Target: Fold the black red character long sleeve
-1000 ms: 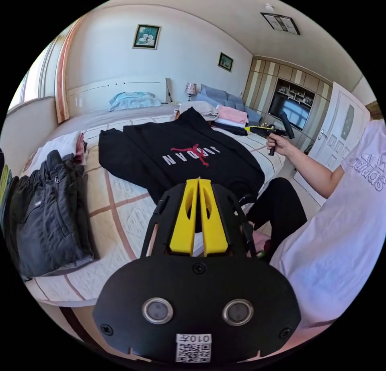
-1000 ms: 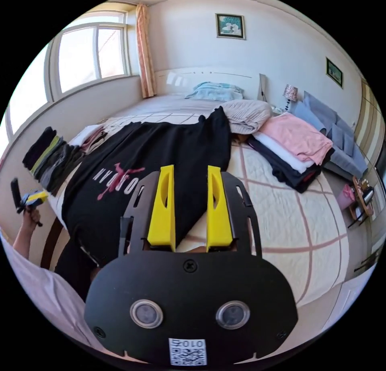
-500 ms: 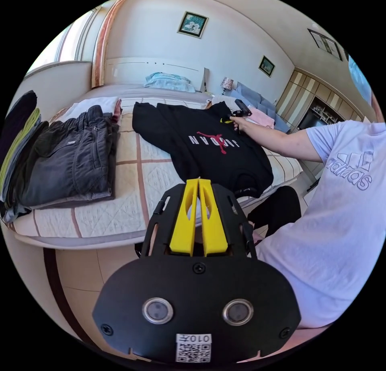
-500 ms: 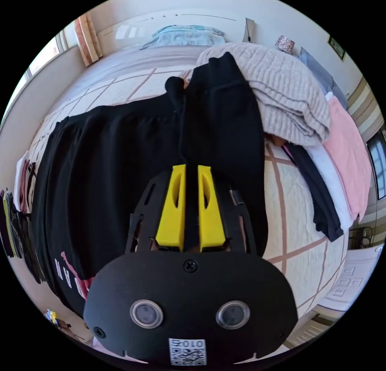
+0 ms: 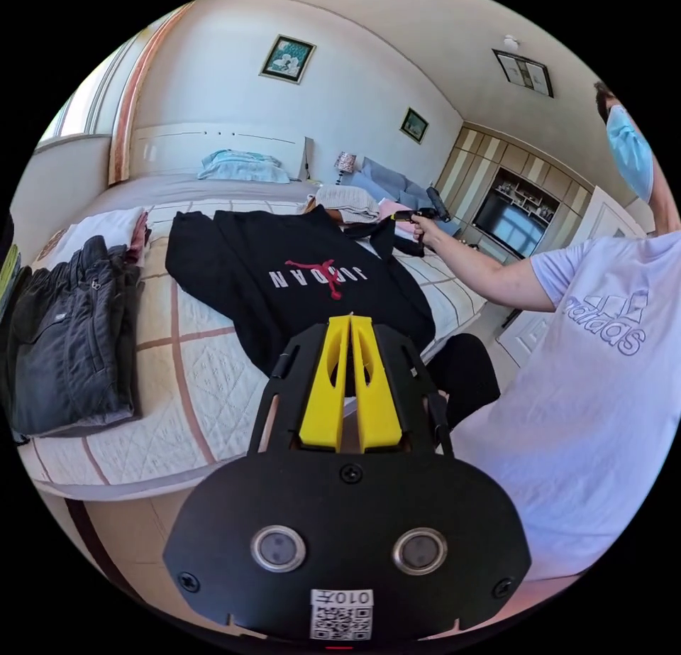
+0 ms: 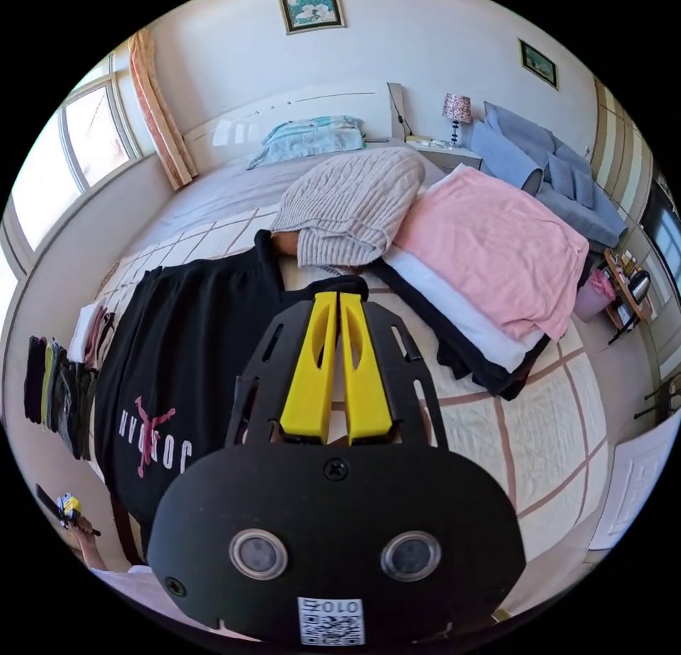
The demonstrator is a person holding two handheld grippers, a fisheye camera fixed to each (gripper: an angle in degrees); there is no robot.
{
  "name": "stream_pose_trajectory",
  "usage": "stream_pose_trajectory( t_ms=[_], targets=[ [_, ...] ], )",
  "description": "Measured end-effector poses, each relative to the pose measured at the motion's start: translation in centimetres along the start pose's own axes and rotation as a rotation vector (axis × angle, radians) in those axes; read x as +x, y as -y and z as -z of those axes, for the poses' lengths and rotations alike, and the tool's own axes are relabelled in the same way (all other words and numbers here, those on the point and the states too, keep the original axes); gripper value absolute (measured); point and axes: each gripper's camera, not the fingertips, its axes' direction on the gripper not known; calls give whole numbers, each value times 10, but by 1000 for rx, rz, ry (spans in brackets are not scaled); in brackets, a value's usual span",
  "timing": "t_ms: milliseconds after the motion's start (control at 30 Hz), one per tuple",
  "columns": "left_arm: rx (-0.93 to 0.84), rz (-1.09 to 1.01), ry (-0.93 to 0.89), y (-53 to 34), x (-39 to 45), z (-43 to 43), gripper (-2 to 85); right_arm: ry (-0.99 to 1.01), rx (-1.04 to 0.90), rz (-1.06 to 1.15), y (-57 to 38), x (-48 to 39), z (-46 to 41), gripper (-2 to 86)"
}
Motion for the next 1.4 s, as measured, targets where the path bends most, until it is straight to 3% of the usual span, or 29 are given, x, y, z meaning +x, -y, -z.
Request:
stream_pose_trajectory(
  t_ms=[133,267,433,500,600,733,900,1000,1067,1133,1200,1400],
  targets=[
    [-8,67,33,4,-13,5,-1,-41,66,6,-20,31,50,25],
    [-40,96,38,28,-25,-18,-1,-105,152,-66,-60,128,138,24],
    [-112,90,-9,54,-23,-71,-1,-53,18,-216,-134,256,167,20],
    [-182,102,-2,60,-22,-93,-1,44,-131,-284,-176,298,139,20],
    [-304,106,-1,65,-21,-122,-2,146,-189,-366,-230,328,106,23],
    [-389,104,19,71,-24,-136,-1,227,-60,-412,-261,343,114,41],
    [-404,144,66,69,-39,-131,2,47,103,-438,-282,327,160,114],
    [-225,127,93,88,-40,-94,8,-62,139,-520,-301,320,184,126],
    [-148,111,238,119,-52,-68,23,-127,225,-560,-311,315,199,115],
    [-120,99,278,146,-71,-64,37,-80,343,-556,-317,319,206,78],
    [-147,95,259,175,-98,-77,51,199,176,-577,-304,353,196,38],
    [-228,167,341,274,-176,-170,92,186,365,-536,-304,332,250,25]
  ],
)
